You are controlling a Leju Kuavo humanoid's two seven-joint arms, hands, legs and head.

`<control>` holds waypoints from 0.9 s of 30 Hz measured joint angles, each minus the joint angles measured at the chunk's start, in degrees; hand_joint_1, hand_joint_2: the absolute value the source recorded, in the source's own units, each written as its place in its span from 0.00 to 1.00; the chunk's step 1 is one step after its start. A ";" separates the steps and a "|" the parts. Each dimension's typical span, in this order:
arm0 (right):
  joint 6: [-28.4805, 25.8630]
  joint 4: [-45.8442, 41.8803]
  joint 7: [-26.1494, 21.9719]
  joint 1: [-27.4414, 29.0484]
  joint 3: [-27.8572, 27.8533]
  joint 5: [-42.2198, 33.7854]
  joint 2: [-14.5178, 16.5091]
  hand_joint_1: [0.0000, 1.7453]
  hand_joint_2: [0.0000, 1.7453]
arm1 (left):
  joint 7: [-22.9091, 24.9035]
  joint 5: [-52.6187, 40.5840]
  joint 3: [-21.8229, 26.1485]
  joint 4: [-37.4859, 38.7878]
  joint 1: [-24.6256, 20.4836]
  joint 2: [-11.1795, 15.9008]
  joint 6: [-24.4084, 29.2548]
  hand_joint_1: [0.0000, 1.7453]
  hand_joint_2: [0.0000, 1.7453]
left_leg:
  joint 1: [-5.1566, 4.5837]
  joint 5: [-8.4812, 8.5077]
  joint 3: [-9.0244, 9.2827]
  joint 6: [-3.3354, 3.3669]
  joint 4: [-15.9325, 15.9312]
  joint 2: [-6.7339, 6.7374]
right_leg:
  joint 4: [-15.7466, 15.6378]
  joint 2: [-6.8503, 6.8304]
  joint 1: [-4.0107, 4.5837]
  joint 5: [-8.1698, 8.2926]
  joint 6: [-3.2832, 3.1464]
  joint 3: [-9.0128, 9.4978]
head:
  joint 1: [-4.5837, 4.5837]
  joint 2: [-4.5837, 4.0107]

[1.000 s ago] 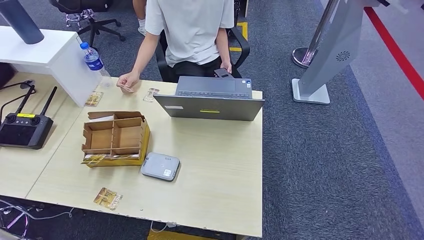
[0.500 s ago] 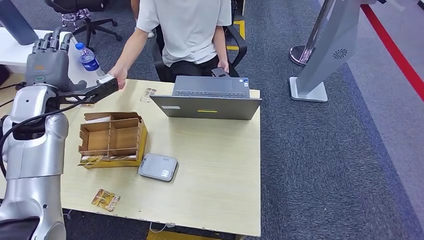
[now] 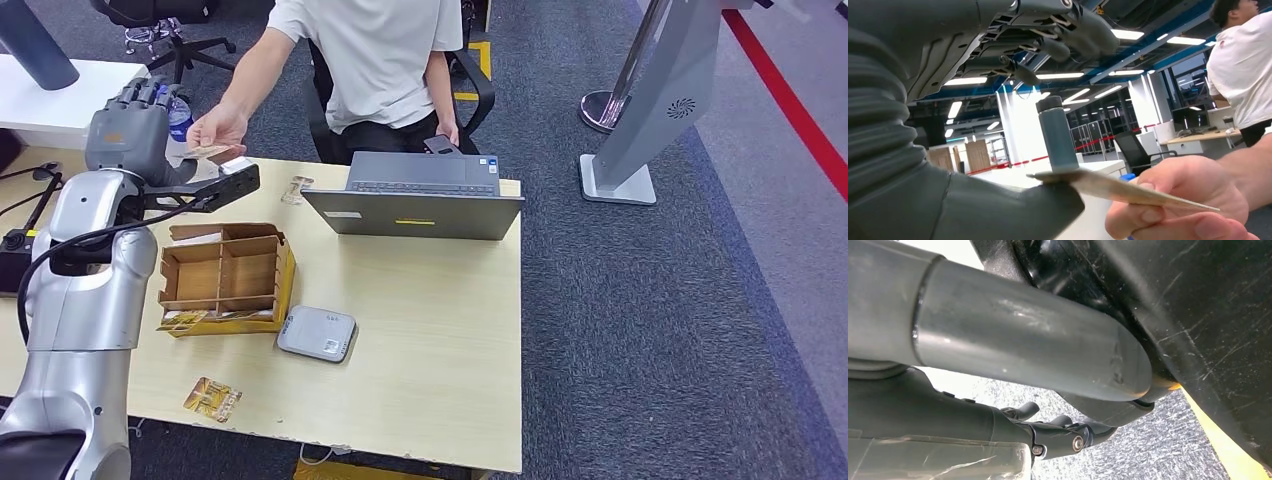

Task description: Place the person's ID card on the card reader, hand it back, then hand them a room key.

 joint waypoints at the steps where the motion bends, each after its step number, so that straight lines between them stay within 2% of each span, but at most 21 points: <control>1: -0.03 0.00 0.02 0.00 0.06 0.00 0.00 0.00 0.00 | -0.13 0.32 0.00 -0.01 0.11 -0.01 0.15 1.00 1.00 | 0.00 0.00 0.00 0.00 0.00 0.00 | 0.00 0.00 0.00 0.00 0.00 0.00 | 0.00 0.00; 18: -0.27 0.05 -0.03 -0.01 0.50 0.00 -0.11 0.00 0.00 | -1.82 4.39 -1.52 -1.32 0.93 -0.39 0.06 1.00 1.00 | 0.00 0.00 0.00 0.00 0.00 0.00 | 0.00 0.00 0.00 0.00 0.00 0.00 | 0.01 0.00; 23: -0.70 0.15 -0.04 0.00 0.50 -0.12 -0.11 0.00 0.00 | -2.71 5.52 -4.21 -5.85 4.62 -0.97 0.61 1.00 1.00 | -0.01 -0.03 0.00 0.02 0.00 0.00 | -0.01 0.00 0.00 -0.01 0.01 0.00 | 0.01 0.00; 27: -1.18 0.27 0.04 0.03 0.49 -0.32 -0.11 0.00 0.00 | -4.27 7.05 -9.55 -11.12 10.03 -1.43 2.05 1.00 1.00 | -0.04 -0.09 0.01 0.07 0.00 -0.02 | -0.03 -0.02 -0.04 -0.06 0.04 0.03 | 0.01 0.00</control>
